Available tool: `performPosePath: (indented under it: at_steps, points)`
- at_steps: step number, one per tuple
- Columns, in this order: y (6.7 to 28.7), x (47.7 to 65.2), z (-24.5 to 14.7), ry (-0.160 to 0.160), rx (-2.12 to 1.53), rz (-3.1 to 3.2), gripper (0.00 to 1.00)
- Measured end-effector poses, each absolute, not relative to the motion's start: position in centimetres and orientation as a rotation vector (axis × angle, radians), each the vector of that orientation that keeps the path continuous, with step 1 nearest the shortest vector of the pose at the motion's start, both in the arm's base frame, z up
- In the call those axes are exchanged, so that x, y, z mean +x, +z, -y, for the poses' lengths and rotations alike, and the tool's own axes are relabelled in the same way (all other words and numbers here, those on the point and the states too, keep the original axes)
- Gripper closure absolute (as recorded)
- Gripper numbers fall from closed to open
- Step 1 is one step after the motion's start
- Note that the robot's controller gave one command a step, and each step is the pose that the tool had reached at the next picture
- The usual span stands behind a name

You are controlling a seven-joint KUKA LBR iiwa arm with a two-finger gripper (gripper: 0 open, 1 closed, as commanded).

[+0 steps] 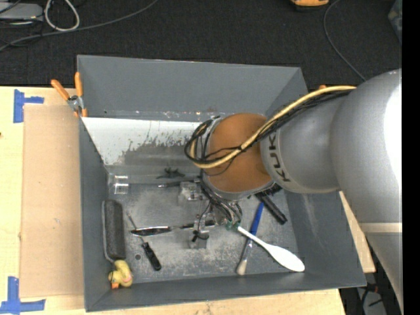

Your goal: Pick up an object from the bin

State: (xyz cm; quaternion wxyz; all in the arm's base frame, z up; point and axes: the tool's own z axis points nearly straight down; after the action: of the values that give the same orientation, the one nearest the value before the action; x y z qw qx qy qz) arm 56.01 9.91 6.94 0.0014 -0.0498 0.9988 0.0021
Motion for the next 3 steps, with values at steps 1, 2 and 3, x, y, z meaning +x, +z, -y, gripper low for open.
performPosePath:
  at_steps: [1, 2, 3]
  points:
    - [6.9, 54.4, -12.4, 0.002, 0.006, -3.143, 0.0]
    - [7.0, 55.5, -10.7, 0.003, -0.075, -3.136, 0.0]
    - [6.9, 54.6, -12.2, 0.005, -0.012, -3.142, 1.0]
